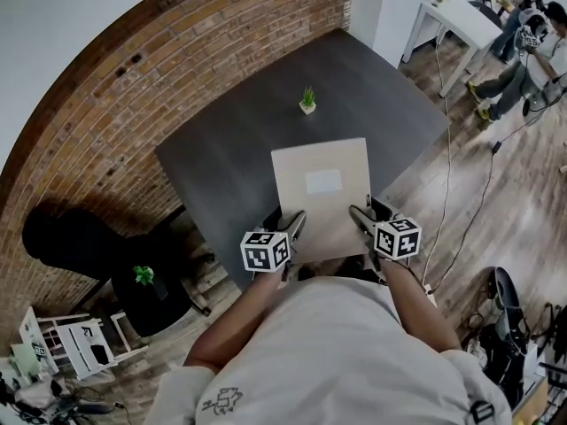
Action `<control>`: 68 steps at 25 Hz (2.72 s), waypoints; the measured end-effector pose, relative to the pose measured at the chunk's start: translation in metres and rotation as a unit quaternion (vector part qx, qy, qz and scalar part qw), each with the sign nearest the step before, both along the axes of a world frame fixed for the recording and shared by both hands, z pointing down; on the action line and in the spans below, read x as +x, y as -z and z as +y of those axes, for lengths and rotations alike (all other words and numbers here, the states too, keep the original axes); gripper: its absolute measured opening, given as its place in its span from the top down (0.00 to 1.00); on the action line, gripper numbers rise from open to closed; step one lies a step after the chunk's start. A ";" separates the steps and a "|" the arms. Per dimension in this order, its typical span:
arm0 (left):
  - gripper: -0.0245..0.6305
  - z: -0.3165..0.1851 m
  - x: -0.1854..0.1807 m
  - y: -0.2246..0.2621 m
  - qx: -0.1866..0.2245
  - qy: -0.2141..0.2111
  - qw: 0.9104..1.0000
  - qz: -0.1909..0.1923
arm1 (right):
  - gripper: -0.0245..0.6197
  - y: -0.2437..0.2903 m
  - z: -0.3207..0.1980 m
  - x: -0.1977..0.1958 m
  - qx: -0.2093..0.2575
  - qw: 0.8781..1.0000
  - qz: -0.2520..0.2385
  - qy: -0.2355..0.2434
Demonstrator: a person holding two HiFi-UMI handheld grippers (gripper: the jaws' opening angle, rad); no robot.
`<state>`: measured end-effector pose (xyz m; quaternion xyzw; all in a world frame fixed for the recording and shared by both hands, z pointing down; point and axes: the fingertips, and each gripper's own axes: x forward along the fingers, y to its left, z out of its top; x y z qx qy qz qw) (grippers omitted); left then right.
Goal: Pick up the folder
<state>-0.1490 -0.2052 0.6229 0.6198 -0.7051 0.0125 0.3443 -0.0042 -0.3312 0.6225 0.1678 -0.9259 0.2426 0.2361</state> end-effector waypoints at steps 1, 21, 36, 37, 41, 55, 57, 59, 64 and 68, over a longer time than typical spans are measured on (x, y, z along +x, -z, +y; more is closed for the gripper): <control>0.53 0.002 0.003 0.000 0.000 -0.001 1.000 0.000 | 0.55 0.000 0.002 0.003 0.000 1.000 0.001 0.000; 0.54 0.002 0.108 0.019 0.014 0.056 0.998 -0.032 | 0.56 0.013 -0.013 0.094 0.007 0.998 -0.017 0.063; 0.54 0.023 0.220 0.014 0.023 0.091 0.995 -0.026 | 0.57 0.014 0.001 0.199 0.017 0.993 -0.024 0.114; 0.54 0.025 0.225 0.014 0.024 0.092 0.995 -0.026 | 0.57 0.015 0.002 0.204 0.017 0.993 -0.026 0.116; 0.54 0.029 0.246 0.021 0.032 0.096 0.995 -0.023 | 0.58 0.026 0.005 0.224 0.034 0.992 -0.049 0.109; 0.54 0.046 0.264 0.055 0.057 0.095 0.993 -0.041 | 0.59 0.060 0.021 0.243 0.057 0.987 -0.093 0.115; 0.54 0.051 0.264 0.060 0.059 0.094 0.993 -0.043 | 0.60 0.065 0.025 0.243 0.059 0.986 -0.097 0.118; 0.54 0.057 0.263 0.064 0.059 0.095 0.993 -0.048 | 0.60 0.068 0.031 0.242 0.060 0.986 -0.100 0.121; 0.54 0.073 0.258 0.062 0.055 0.105 0.992 -0.046 | 0.60 0.067 0.044 0.236 0.058 0.984 -0.104 0.130; 0.54 0.082 0.253 0.062 0.054 0.114 0.991 -0.046 | 0.60 0.067 0.051 0.228 0.058 0.983 -0.104 0.137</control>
